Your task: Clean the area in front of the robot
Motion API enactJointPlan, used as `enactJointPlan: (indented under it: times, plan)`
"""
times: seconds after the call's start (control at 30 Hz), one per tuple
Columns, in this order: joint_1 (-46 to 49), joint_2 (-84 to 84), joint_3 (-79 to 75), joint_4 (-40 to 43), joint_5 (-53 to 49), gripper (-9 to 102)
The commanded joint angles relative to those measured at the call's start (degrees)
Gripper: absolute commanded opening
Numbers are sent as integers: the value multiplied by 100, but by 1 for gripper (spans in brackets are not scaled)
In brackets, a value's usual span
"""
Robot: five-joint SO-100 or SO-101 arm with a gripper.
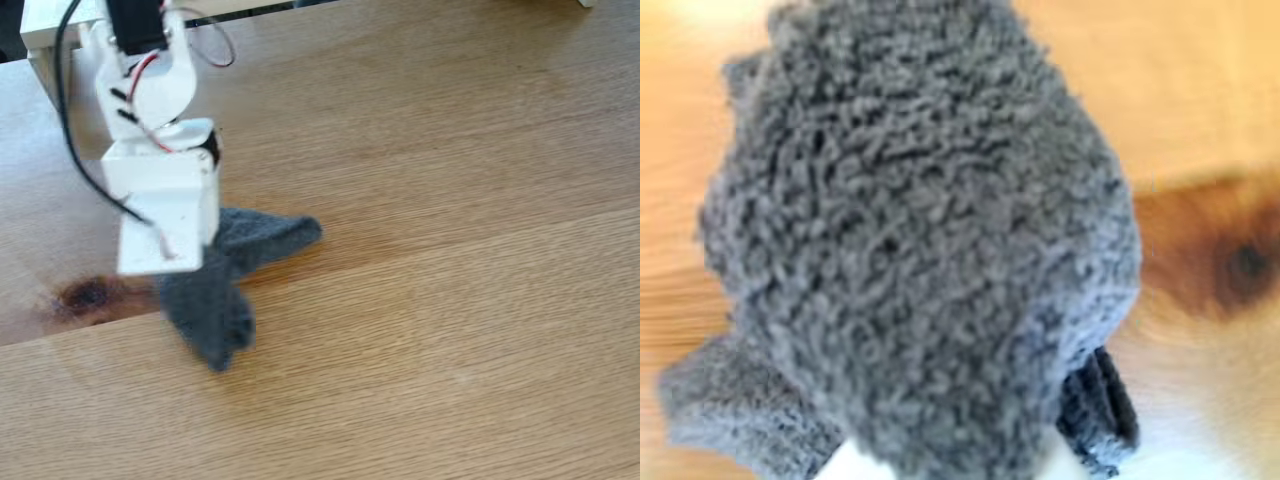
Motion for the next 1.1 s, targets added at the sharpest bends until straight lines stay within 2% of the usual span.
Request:
enactJointPlan:
  times: [0.0,0.23,0.4,0.5,0.57,0.7,0.87,1.07]
  plan:
    - [-817,1195,-369,-387,-141,0]
    - [-1327,-158,-387,-2153,-615,0]
    - [-932,-1688,-387,-4008,-1310,0]
    - [-431,-1951,-387,-4219,-1538,0]
    - [-44,-1898,-387,-4087,-1538,0]
    - [747,-1354,-316,-3287,-1292,0]
    - [1468,-404,-308,-1512,-756,0]
    - [1538,1107,-299,940,-835,0]
